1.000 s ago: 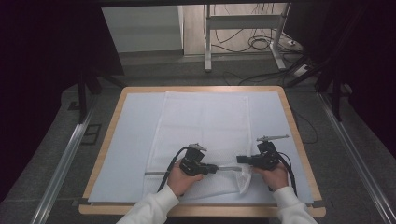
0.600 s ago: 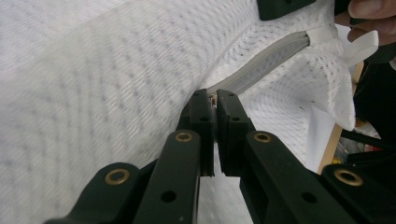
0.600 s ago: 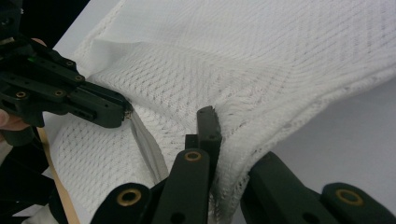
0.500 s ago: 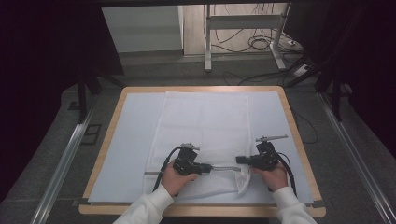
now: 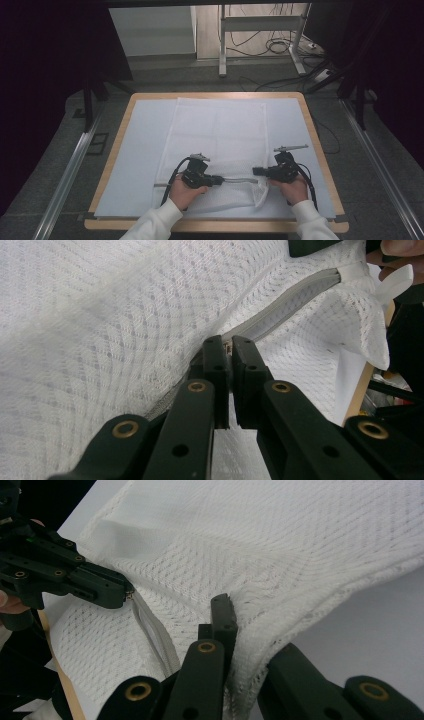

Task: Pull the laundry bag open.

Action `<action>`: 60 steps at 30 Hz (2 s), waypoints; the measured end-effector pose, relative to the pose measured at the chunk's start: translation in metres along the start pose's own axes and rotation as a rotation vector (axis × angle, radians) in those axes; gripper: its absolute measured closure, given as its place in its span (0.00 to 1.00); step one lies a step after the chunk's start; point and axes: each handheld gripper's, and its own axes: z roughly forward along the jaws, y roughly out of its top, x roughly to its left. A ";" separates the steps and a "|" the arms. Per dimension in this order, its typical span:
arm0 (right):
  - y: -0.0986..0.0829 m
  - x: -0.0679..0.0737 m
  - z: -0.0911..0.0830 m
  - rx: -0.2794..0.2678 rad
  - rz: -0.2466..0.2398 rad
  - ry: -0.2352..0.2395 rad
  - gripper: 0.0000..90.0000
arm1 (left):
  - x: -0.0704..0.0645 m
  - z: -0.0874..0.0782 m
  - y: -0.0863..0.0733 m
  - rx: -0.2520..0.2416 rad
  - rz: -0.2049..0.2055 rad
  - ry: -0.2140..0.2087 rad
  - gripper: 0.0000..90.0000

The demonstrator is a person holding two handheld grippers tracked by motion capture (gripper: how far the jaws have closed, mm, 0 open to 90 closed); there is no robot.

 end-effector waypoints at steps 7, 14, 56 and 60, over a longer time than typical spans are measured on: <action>0.000 0.001 0.000 0.001 -0.005 -0.006 0.99 | 0.006 -0.006 -0.004 0.002 -0.006 0.011 0.97; 0.000 0.000 0.000 0.003 -0.005 -0.011 0.99 | 0.010 -0.010 -0.007 0.000 -0.016 0.014 0.97; -0.002 -0.004 -0.002 -0.002 0.008 -0.029 0.98 | 0.031 -0.045 -0.030 -0.032 -0.065 0.055 0.97; -0.002 -0.004 -0.001 -0.001 0.008 -0.028 0.98 | 0.033 -0.049 -0.032 -0.036 -0.070 0.059 0.97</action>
